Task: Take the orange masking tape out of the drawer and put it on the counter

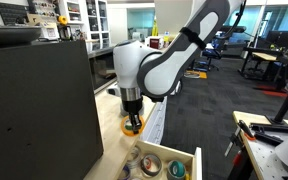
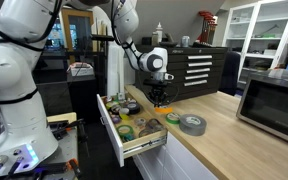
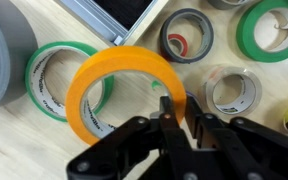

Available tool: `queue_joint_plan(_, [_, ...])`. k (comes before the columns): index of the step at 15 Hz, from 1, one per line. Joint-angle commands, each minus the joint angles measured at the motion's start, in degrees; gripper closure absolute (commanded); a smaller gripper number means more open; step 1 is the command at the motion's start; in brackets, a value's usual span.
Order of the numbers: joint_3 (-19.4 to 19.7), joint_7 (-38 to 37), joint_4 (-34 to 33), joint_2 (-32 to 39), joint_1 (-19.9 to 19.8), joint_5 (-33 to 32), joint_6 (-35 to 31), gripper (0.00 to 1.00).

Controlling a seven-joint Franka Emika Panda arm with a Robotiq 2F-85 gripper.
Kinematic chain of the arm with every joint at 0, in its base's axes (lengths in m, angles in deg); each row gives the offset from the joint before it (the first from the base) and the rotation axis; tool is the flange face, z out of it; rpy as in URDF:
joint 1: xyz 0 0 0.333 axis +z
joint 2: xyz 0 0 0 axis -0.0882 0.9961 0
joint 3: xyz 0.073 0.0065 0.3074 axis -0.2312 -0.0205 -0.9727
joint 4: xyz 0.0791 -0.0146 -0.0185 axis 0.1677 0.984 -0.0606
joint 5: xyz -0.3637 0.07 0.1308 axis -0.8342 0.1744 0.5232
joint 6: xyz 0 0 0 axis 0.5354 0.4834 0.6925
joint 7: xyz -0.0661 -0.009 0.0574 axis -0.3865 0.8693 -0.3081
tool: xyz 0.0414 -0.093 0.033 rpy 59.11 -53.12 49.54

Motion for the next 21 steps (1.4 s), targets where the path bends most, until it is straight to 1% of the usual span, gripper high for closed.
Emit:
queue_joint_plan(1, [-0.02, 0.35, -3.51, 2.52, -0.87, -0.56, -0.16, 0.95])
queue_joint_plan(9, [0.14, 0.71, -6.63, 4.92, -1.01, -1.08, 0.52, 0.95])
queue_joint_plan(10, [0.24, 0.52, -6.82, 5.04, -0.9, -1.13, 0.8, 0.57])
queue_joint_plan(11, [0.48, 0.42, -6.97, 5.04, -0.72, -1.49, 1.06, 0.55])
queue_joint_plan(12, [0.67, 0.3, -7.08, 5.01, -0.58, -1.83, 1.14, 0.5])
queue_joint_plan(16, [1.11, -0.33, -7.27, 4.93, -0.31, -3.08, 1.2, 0.24])
queue_joint_plan(19, [0.74, -0.86, -7.33, 4.88, -0.56, -2.11, 2.02, 0.05])
queue_joint_plan(21, [0.11, -0.98, -7.23, 4.92, -1.02, -0.76, 2.11, 0.0])
